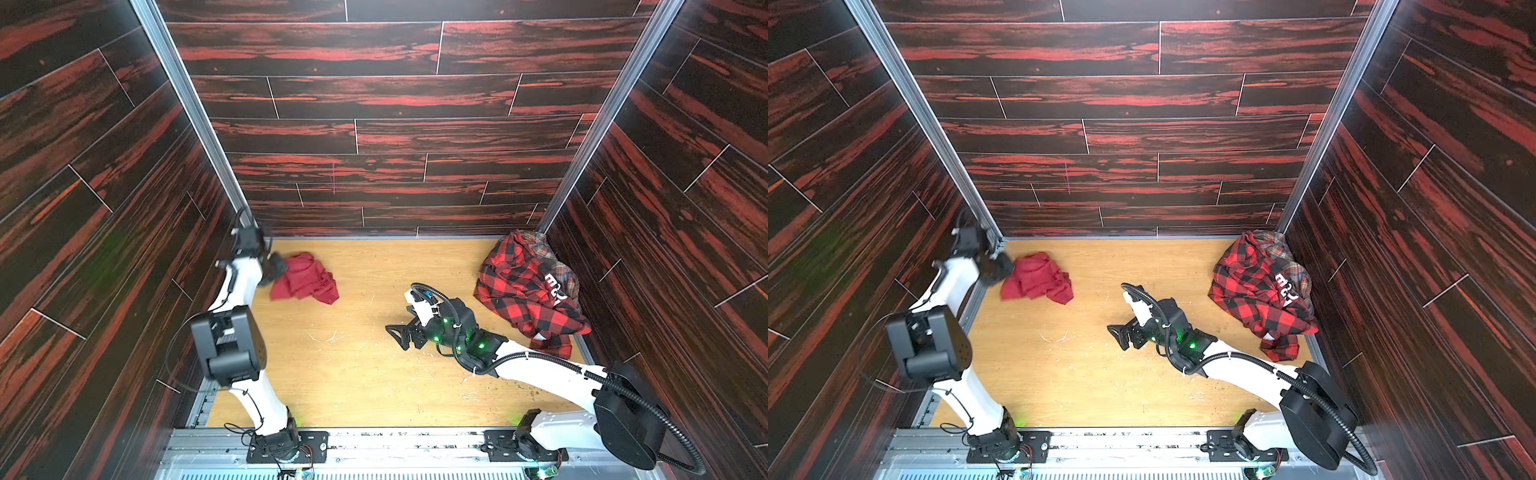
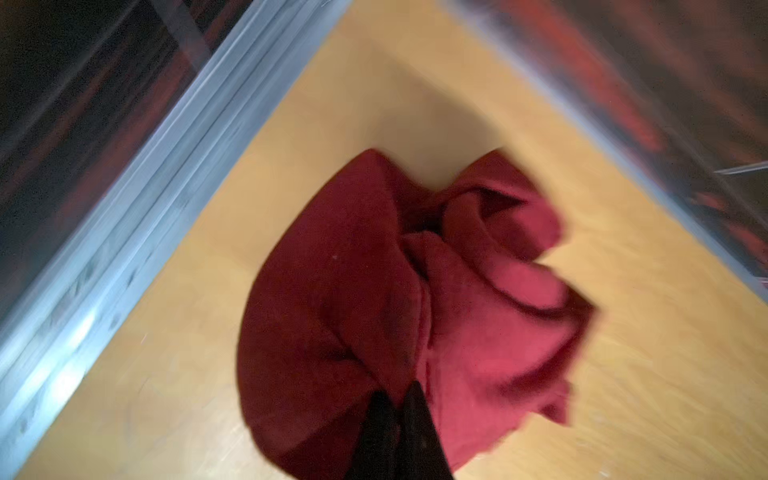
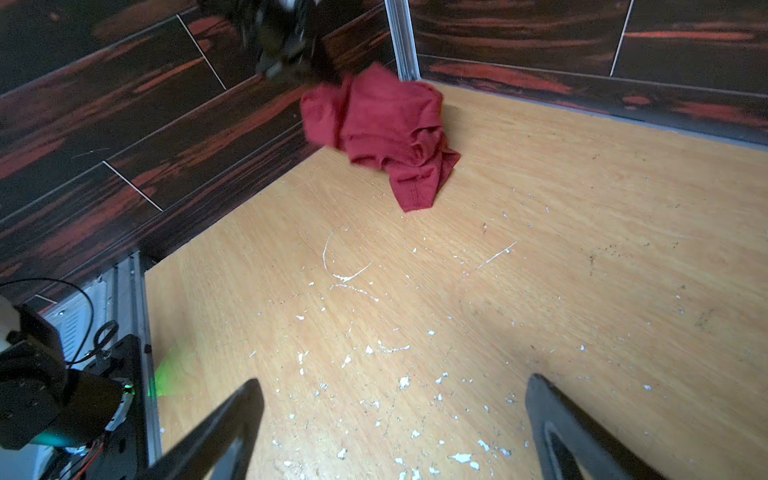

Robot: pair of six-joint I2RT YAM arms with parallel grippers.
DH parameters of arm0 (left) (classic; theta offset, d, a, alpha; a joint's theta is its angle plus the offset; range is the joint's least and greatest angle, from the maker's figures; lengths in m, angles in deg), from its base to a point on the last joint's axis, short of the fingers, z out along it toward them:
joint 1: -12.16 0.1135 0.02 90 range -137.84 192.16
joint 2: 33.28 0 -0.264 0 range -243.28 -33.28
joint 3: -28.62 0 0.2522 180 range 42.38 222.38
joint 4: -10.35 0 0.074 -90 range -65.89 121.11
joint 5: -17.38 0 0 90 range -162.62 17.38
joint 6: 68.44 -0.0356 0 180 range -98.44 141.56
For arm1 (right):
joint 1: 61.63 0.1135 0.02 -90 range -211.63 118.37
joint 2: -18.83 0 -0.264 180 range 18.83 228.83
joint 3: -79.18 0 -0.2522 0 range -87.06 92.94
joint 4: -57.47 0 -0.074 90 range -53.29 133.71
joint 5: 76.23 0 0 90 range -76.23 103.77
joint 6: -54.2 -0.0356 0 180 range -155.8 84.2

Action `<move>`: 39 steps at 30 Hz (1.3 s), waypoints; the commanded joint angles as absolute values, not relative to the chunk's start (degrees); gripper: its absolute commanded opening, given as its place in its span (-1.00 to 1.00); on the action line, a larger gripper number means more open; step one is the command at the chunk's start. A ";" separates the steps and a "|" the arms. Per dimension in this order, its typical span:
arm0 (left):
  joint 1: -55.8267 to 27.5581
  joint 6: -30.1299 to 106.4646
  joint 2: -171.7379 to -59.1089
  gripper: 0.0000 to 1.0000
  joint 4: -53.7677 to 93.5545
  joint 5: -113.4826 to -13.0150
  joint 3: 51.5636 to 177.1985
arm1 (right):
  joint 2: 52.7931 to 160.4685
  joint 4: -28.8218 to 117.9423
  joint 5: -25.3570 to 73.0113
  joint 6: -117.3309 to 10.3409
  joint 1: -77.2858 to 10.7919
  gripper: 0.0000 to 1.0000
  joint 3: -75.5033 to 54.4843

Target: Pick out a specific cloth from the pile

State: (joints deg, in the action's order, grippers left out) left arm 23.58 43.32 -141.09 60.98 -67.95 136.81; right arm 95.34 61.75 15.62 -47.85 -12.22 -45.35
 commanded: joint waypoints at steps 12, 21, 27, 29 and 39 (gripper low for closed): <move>9.79 37.33 -158.63 -1.00 75.04 -75.53 158.21 | 95.02 59.44 14.05 -49.15 -11.95 0.98 -45.93; 6.71 36.73 -171.36 -1.00 77.14 -76.08 165.68 | 94.87 58.73 13.71 -49.07 -11.93 0.97 -46.47; 6.53 36.83 -179.63 -0.96 87.13 -80.40 172.84 | 93.52 57.86 12.92 -48.97 -11.97 0.97 -47.06; 6.59 36.85 -179.37 -0.76 85.43 -80.36 171.36 | 93.53 57.77 12.67 -48.85 -11.97 0.98 -47.29; 6.48 33.16 -164.07 0.39 73.35 -77.62 157.43 | 93.65 58.09 13.03 -49.46 -11.93 0.98 -46.74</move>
State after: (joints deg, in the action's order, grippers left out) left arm 6.79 35.06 -169.18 73.87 -77.81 160.97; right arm 95.12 57.86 13.11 -48.72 -12.22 -46.99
